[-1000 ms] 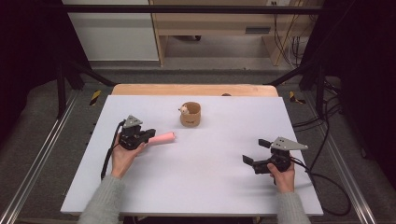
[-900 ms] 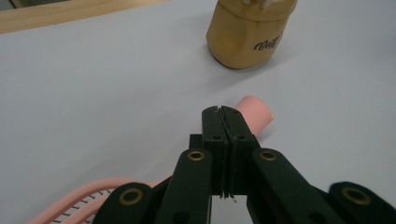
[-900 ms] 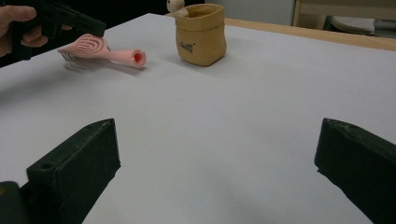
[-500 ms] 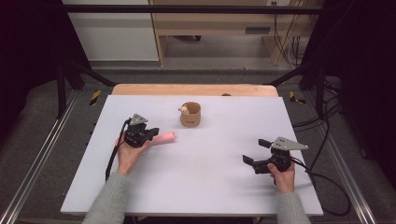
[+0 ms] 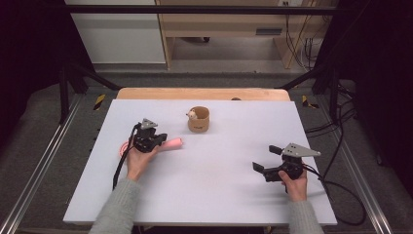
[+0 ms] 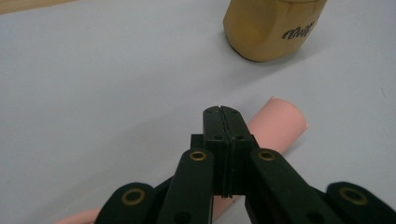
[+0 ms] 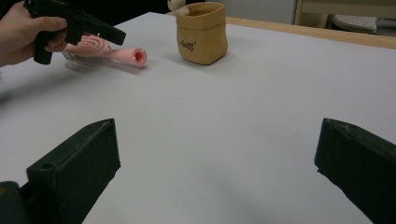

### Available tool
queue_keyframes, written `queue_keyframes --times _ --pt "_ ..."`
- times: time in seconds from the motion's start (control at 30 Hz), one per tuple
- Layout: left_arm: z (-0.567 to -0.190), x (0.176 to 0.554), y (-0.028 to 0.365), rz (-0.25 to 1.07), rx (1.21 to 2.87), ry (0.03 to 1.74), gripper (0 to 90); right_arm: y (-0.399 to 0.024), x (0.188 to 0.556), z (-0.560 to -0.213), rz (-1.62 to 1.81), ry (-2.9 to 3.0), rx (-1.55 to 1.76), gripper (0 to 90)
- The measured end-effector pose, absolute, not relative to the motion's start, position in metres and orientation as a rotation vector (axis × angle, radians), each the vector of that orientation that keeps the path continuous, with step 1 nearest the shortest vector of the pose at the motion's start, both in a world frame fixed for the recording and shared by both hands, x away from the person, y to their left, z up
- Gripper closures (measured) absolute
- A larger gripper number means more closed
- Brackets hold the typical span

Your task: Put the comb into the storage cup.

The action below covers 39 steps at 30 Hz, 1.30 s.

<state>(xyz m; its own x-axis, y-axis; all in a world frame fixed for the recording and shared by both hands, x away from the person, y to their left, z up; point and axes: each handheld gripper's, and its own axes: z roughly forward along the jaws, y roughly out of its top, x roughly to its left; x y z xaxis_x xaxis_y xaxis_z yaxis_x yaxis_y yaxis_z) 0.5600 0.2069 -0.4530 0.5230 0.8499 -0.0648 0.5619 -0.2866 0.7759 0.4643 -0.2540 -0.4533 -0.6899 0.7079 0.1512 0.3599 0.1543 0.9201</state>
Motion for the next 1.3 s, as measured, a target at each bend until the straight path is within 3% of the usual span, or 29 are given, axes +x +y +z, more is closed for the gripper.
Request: queue_keyframes --times 1.3 --pt "-0.456 0.545 0.199 0.438 2.098 1.078 89.8 -0.254 0.465 -0.454 1.542 2.126 1.028 0.3"
